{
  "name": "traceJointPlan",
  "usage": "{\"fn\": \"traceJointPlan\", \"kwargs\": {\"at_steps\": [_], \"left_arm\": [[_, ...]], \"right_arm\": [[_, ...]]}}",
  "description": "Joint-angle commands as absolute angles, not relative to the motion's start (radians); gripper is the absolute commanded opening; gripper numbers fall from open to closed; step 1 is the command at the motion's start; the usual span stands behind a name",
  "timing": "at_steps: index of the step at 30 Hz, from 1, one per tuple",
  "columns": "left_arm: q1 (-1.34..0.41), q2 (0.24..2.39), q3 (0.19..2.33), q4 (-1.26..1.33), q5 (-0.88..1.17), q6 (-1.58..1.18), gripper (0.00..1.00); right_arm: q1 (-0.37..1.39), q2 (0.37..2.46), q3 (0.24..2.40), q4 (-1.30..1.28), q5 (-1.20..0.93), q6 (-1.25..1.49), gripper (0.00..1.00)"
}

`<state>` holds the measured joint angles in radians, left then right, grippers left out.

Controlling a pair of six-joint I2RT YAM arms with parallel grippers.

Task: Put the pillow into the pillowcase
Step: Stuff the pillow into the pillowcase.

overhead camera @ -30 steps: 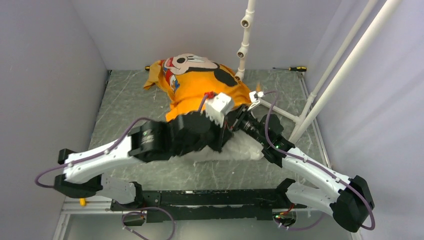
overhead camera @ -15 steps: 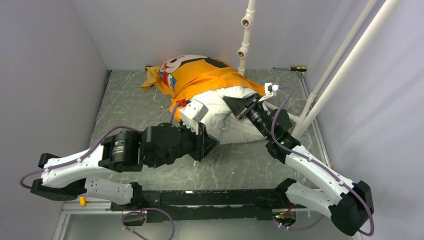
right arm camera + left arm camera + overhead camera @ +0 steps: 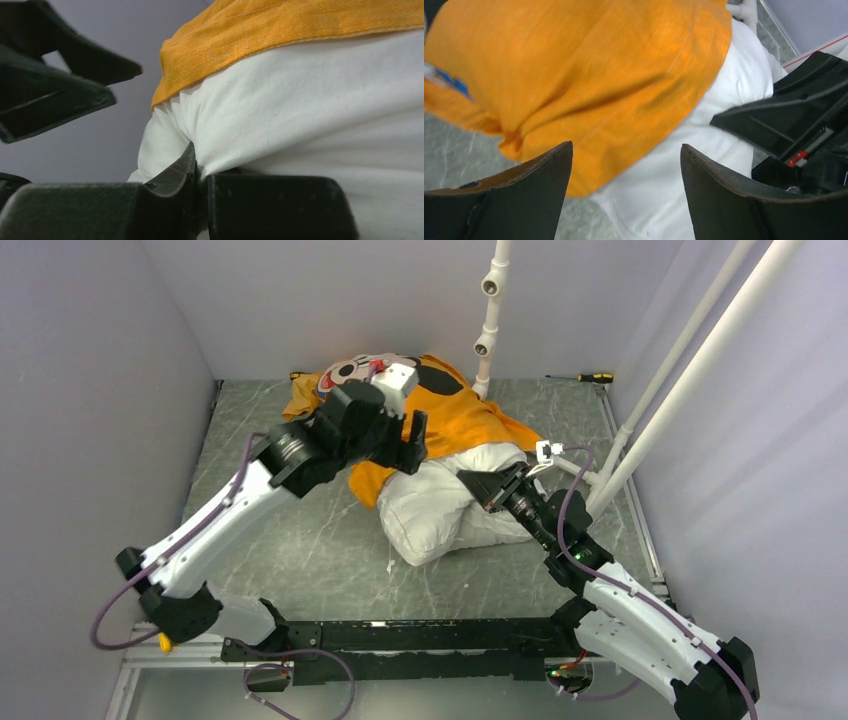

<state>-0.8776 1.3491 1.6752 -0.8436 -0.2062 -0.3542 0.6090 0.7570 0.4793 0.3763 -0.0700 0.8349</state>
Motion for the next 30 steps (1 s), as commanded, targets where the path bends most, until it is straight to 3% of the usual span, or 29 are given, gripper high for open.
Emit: {"fn": "traceJointPlan", "kwargs": {"at_steps": [1,6,8,10,13,16,19,25,30], "left_arm": [[-0.826,1.464,1.761,-0.765,0.069,-0.19,0.83],[-0.813,1.561,1.78,-0.754,0.131,-0.147,0.83],[-0.812,1.582,1.768,-0.753,0.101,-0.143,0.79],[-0.806,1.573,1.743,-0.72,0.064,-0.152,0.64],[-0.788,1.535,1.734,-0.687,0.023,-0.175,0.31],[-0.752,1.507,1.756,-0.681,0.013,-0.18,0.2],[-0.715,1.5,1.784,-0.686,0.027,-0.18,0.0],[-0.706,1.481,1.8,-0.702,0.146,-0.196,0.0],[-0.776,1.382,1.731,-0.719,0.251,-0.273,0.0]], "right_arm": [[0.598,0.743,0.496,0.487,-0.046,0.838,0.0],[0.598,0.778,0.52,0.5,-0.064,0.836,0.0],[0.598,0.788,0.531,0.499,-0.072,0.835,0.0],[0.598,0.801,0.538,0.495,-0.084,0.834,0.0],[0.598,0.812,0.54,0.5,-0.1,0.835,0.0],[0.598,0.813,0.527,0.5,-0.108,0.841,0.0],[0.598,0.813,0.515,0.507,-0.115,0.85,0.0],[0.598,0.835,0.501,0.582,-0.107,0.88,0.0],[0.597,0.925,0.627,0.623,-0.112,0.831,0.0]]}}
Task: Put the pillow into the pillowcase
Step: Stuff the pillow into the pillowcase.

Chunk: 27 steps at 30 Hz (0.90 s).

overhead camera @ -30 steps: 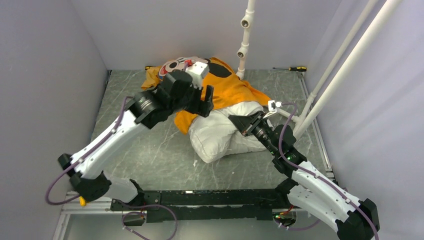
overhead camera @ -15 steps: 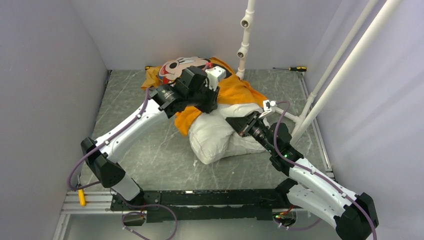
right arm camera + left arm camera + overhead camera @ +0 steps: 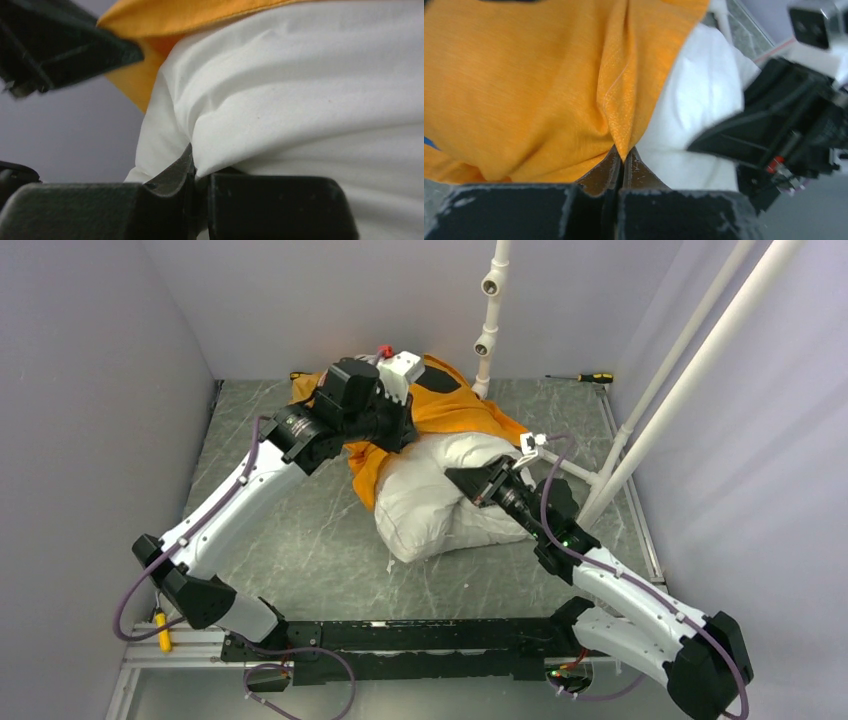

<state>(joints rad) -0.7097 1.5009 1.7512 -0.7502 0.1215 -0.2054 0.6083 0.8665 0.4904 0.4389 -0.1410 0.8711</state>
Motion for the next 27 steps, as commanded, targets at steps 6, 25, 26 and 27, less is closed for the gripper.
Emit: {"fn": "traceJointPlan", "kwargs": {"at_steps": [6,25,26,27], "left_arm": [[-1.093,1.333,1.817,-0.793,0.173,-0.335,0.0],[-1.391,1.392,1.946,-0.723,-0.152,-0.469,0.0],[-1.383,1.354,1.892,-0.709,-0.202,-0.486,0.0],[-1.367,1.316,1.831,-0.689,-0.237,-0.506,0.0]], "right_arm": [[0.593,1.05,0.766,0.75,-0.111,0.811,0.0],[0.822,1.212,0.634,0.927,0.13,0.808,0.0],[0.83,1.225,0.631,0.915,0.133,0.821,0.0],[0.83,1.241,0.64,0.878,0.122,0.829,0.0]]}}
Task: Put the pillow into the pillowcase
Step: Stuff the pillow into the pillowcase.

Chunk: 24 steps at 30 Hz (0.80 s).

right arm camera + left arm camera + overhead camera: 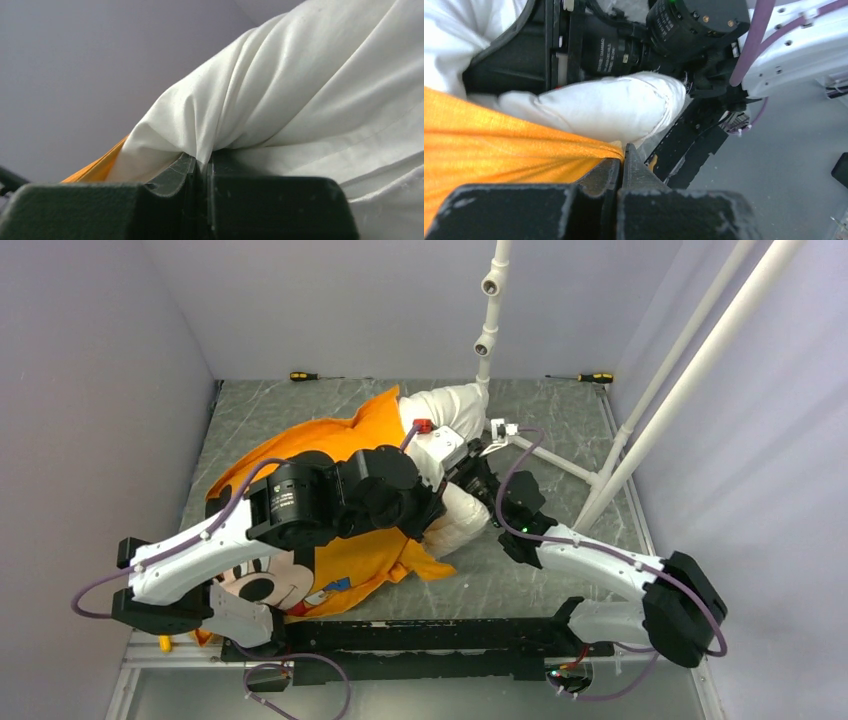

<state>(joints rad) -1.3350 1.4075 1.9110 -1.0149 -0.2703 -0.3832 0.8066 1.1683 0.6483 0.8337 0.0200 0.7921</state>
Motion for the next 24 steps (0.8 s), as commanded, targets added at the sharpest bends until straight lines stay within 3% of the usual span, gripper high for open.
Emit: {"fn": "traceJointPlan", "kwargs": {"at_steps": [1,4,7,10,17,19,24], "left_arm": [[-1.337,1.276,1.769,-0.671,-0.251,-0.528,0.0],[-1.199,1.194,1.606,-0.641,-0.151,-0.593,0.0],[-1.084,1.167,1.489,-0.6,-0.044,-0.623,0.0],[-1.015,1.167,1.427,-0.582,0.002,-0.629,0.0],[-0.896,1.167,1.348,-0.582,0.014,-0.618,0.0],[-0.881,1.166,1.341,-0.595,0.006,-0.611,0.0],[-0.868,1.147,1.322,-0.596,0.003,-0.603,0.0]], "right_arm": [[0.83,1.248,0.652,0.832,0.11,0.824,0.0],[0.83,1.234,0.707,0.622,0.081,0.799,0.0],[0.822,1.175,0.797,0.337,0.087,0.753,0.23],[0.785,1.1,0.897,0.044,0.108,0.716,0.57],[0.509,0.979,1.027,-0.39,-0.168,0.711,0.91],[0.439,0.976,1.056,-0.498,-0.229,0.688,0.99],[0.262,1.026,1.041,-0.622,-0.413,0.636,1.0]]}}
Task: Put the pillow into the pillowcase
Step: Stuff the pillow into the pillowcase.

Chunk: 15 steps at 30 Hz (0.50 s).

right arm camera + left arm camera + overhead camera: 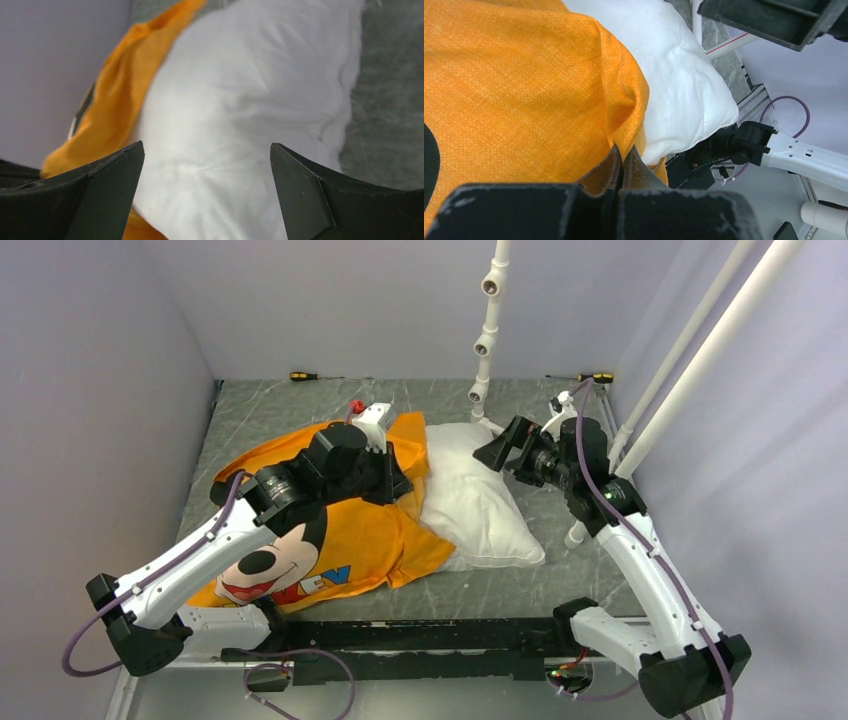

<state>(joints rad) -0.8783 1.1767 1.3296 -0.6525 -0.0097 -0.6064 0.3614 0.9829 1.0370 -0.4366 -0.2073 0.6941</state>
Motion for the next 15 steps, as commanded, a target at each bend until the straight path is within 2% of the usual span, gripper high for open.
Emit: {"fn": "traceJointPlan", "kwargs": {"at_steps": [1,5,10,13,15], "left_arm": [[-0.867,1.145,1.321,-0.593,0.005,-0.603,0.0],[-0.867,1.143,1.322,-0.588,0.029,-0.6,0.0],[-0.867,1.149,1.33,-0.558,0.062,-0.59,0.0],[-0.868,1.161,1.342,-0.526,0.085,-0.583,0.0],[-0.868,1.184,1.367,-0.52,0.107,-0.574,0.0]], "right_arm": [[0.233,1.047,1.022,-0.618,-0.461,0.626,1.0],[0.176,1.12,0.904,-0.492,-0.658,0.653,1.0],[0.226,1.183,0.745,-0.069,-0.857,0.891,0.99],[0.342,1.26,0.689,0.199,-0.89,1.055,0.9],[0.419,1.307,0.659,0.415,-0.884,1.183,0.76]]}}
